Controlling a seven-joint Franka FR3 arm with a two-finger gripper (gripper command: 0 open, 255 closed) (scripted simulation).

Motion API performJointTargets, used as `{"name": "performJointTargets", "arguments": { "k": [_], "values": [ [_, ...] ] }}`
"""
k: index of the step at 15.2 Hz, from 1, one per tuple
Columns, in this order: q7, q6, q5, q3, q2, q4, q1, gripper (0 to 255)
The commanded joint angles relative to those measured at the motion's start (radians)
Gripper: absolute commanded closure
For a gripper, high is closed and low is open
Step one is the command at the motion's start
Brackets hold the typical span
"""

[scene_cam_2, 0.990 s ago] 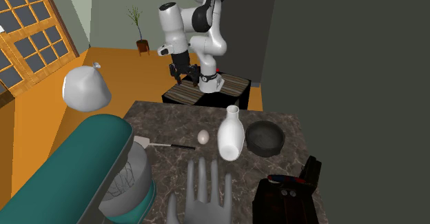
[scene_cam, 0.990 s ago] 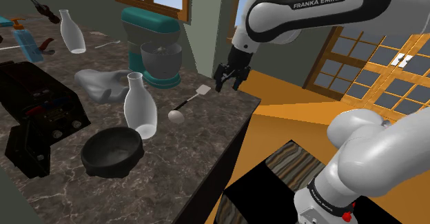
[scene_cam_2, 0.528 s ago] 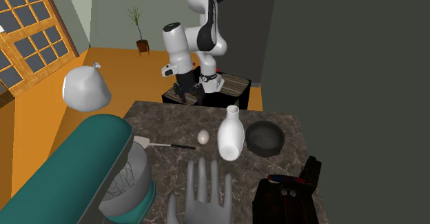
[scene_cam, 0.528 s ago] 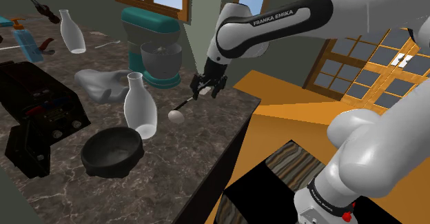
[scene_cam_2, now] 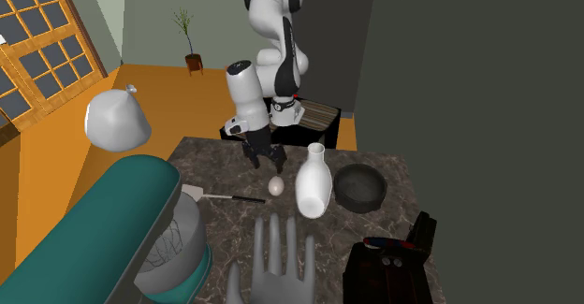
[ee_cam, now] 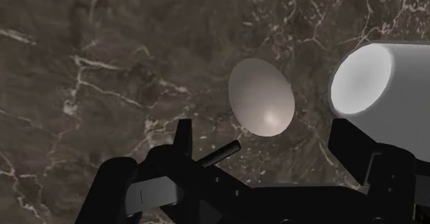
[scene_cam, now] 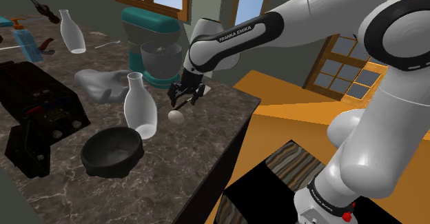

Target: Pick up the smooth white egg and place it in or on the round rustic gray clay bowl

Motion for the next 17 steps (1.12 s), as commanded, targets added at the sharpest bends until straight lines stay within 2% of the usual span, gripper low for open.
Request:
{"name": "performJointTargets", "arguments": {
  "k": [1,9,16,17],
  "values": [
    [0.025,0.025,-0.013,0.006,0.071,0.054,0.015,0],
    [0.029,0.107,-0.020,0.008,0.144,0.047,0.032,0],
    [0.029,0.107,-0.020,0.008,0.145,0.047,0.032,0],
    [0.029,0.107,-0.020,0.008,0.145,0.047,0.032,255]
  ]
}}
